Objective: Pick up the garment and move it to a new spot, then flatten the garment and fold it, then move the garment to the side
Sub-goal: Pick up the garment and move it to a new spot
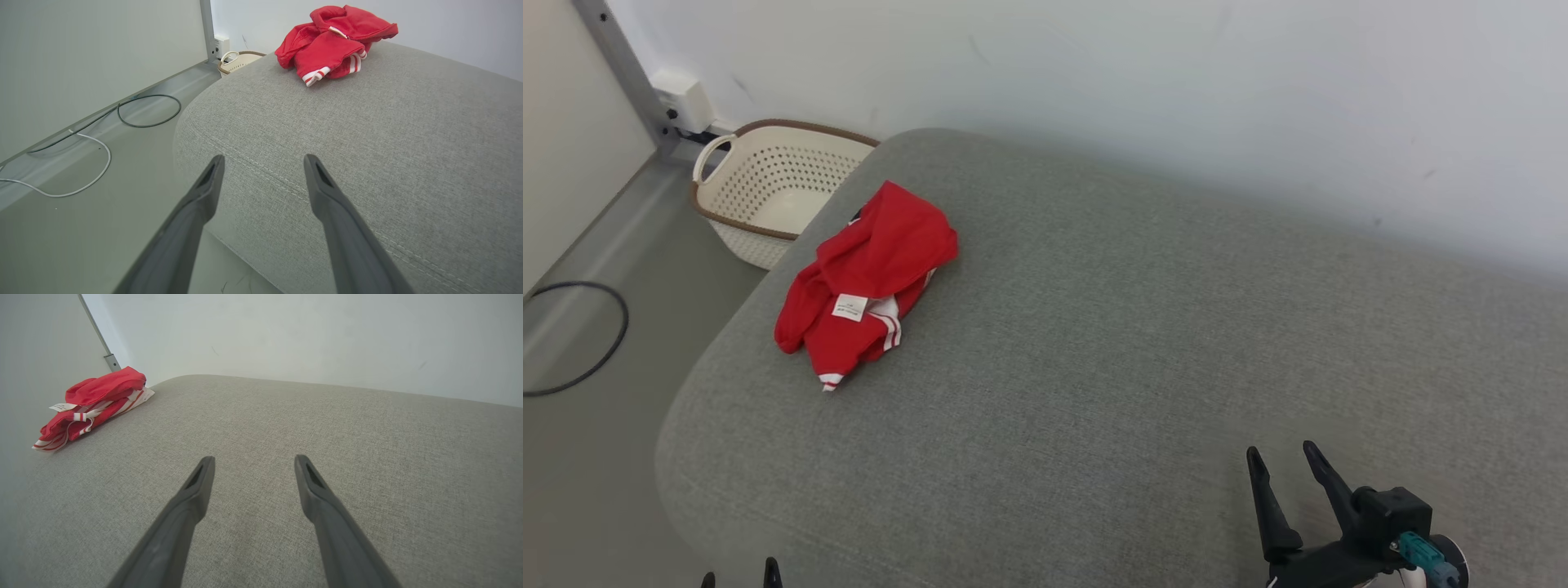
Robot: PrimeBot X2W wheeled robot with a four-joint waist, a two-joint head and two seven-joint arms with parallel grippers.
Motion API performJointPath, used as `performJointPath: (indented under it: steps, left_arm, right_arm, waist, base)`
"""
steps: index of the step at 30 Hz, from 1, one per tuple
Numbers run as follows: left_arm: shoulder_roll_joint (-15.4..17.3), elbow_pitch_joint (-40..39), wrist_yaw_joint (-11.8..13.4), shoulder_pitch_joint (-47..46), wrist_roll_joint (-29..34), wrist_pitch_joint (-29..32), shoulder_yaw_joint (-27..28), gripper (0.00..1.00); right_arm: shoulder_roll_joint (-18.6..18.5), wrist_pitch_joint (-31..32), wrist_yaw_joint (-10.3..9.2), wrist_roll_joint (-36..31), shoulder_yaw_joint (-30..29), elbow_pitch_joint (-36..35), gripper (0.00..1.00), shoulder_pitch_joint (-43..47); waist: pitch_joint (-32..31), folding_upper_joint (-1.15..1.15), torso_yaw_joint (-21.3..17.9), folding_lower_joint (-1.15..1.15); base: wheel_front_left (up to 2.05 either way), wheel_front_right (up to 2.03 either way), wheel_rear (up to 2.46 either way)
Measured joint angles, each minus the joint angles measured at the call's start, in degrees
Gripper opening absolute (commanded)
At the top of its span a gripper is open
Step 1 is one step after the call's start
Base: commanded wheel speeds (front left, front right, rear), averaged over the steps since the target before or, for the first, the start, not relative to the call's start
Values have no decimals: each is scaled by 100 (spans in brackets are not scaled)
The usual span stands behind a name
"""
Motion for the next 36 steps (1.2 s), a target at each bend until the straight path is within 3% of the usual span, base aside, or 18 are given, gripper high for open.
performJointPath:
  steps: [16, 22, 36]
  left_arm:
    - [1, -30, -1, 97, -69, 0, 124, 100]
    - [1, -38, -18, 62, -86, 0, 142, 100]
    - [9, 365, -578, -1356, 115, 0, 269, 100]
  right_arm:
    - [-5, -1, 0, -4, -86, 8, 100, -19]
    - [-21, -1, 0, 3, -83, -15, 100, -87]
    - [-331, -1, 0, -55, 11, -169, 100, -389]
  waist:
    - [148, 0, 829, 0]
    - [275, 0, 876, 0]
    - [746, 1, 620, 1]
  base:
    - [0, 0, 0]
    - [0, 0, 0]
    - [0, 0, 0]
